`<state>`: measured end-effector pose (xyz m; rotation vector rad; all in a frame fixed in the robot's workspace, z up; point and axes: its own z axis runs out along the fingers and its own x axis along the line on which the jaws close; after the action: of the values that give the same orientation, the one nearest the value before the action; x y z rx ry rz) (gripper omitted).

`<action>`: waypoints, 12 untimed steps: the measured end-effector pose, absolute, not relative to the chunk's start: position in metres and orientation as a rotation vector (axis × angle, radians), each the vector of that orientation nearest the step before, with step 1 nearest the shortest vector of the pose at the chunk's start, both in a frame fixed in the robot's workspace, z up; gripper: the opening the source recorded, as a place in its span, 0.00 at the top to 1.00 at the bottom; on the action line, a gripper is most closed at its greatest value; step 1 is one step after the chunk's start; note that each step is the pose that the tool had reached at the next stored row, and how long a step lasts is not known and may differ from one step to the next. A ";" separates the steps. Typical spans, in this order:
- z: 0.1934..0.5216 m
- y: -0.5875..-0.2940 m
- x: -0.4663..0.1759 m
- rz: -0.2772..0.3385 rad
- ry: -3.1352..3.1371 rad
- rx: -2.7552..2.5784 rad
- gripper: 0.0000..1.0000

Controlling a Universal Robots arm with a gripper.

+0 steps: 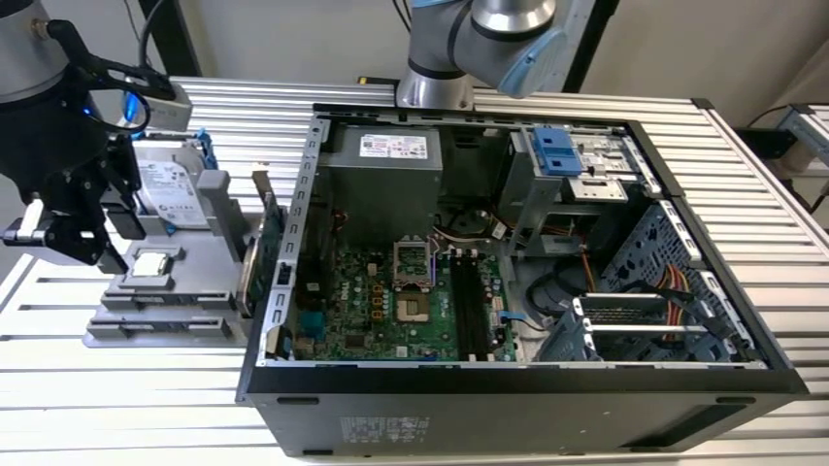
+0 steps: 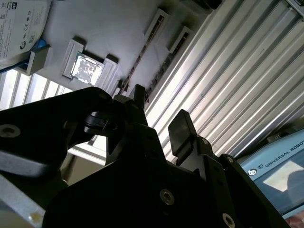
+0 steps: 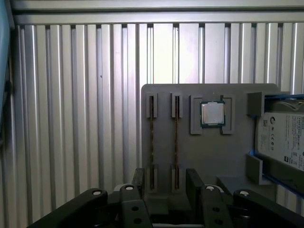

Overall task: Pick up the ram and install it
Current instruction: 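Pick up the ram and move it above insertion slot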

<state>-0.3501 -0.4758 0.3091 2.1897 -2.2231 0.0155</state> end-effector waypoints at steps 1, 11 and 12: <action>0.309 -0.476 -0.350 0.016 -2.223 2.190 0.00; 0.308 -0.476 -0.350 0.016 -2.223 2.190 0.00; 0.308 -0.476 -0.350 0.015 -2.223 2.190 0.00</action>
<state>-0.3501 -0.4757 0.3079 2.1896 -2.2229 0.0155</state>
